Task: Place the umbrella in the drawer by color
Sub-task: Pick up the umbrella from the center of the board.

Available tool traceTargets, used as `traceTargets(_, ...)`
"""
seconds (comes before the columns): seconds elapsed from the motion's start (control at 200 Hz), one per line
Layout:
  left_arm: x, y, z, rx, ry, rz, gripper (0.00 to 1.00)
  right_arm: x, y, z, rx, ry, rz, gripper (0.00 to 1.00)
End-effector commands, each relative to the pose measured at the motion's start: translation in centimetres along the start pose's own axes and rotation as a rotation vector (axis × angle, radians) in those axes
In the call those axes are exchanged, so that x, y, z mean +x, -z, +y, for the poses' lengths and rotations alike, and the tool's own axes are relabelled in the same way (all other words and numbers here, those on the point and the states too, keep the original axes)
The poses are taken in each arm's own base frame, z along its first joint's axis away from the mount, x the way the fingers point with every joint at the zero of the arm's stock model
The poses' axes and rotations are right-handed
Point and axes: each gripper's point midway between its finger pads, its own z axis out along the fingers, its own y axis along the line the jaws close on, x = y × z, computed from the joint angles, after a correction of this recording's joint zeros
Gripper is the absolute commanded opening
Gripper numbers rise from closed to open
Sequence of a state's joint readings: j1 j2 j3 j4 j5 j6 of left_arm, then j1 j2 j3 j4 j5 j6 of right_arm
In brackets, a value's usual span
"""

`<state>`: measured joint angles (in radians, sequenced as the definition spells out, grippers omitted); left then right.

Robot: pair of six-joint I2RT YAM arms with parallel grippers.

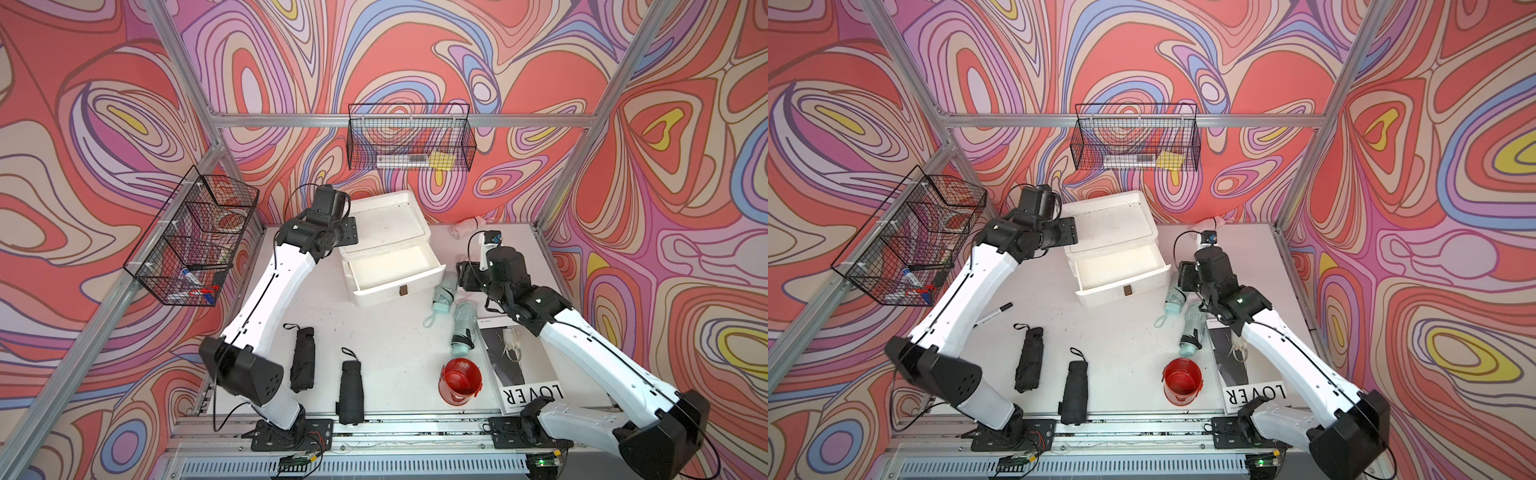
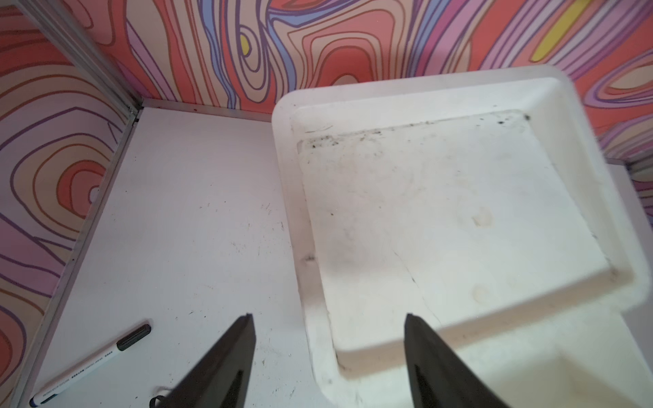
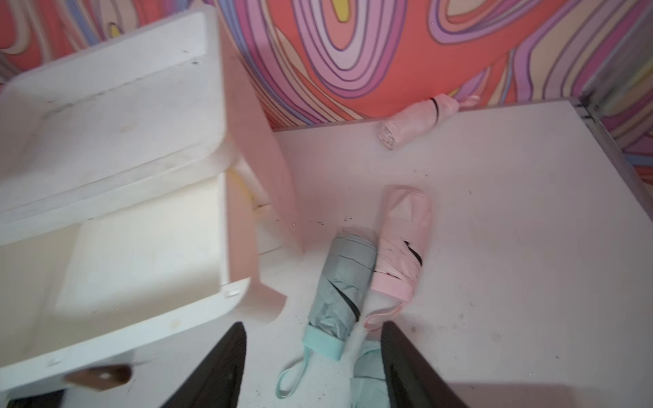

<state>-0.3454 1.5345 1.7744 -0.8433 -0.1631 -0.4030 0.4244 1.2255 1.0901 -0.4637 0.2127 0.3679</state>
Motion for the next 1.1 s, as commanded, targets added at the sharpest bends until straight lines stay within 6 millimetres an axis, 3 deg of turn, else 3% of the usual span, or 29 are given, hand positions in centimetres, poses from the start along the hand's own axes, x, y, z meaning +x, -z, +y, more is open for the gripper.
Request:
traceTargets(0.0,0.6,3.3,-0.7,0.124,-0.031,-0.055,0.99,2.3,-3.1,-2.1,0.018,-0.037,0.132,0.66)
traceTargets(0.08,1.5,4.6,-0.5,0.17,-0.034,-0.105,0.99,3.5,-4.4,-2.3,0.017,-0.052,0.177,0.66)
traceTargets(0.2,3.1,6.3,-1.2,0.281,-0.044,-0.159,0.99,5.7,-4.9,-2.1,-0.008,-0.105,0.231,0.66)
traceTargets(0.436,5.3,7.3,-1.5,0.364,-0.008,-0.165,0.99,14.7,-4.5,-5.0,0.112,-0.129,0.505,0.59)
traceTargets(0.521,5.4,7.3,-1.5,0.373,0.016,-0.164,0.99,16.8,-4.4,-5.8,0.143,-0.115,0.564,0.59)
traceTargets(0.651,5.6,7.3,-2.1,0.406,0.036,-0.14,0.99,18.1,-4.9,-6.6,0.172,-0.092,0.583,0.59)
traceTargets(0.861,6.0,6.8,-2.3,0.411,0.046,-0.123,0.99,19.8,-8.0,-4.0,0.031,-0.145,0.617,0.56)
traceTargets(1.001,6.2,6.3,-2.4,0.413,0.05,-0.106,0.99,20.4,-9.3,-3.5,0.011,-0.164,0.627,0.53)
traceTargets(1.092,6.3,6.1,-2.5,0.416,0.056,-0.095,0.99,19.9,-9.4,-3.6,0.017,-0.162,0.603,0.42)
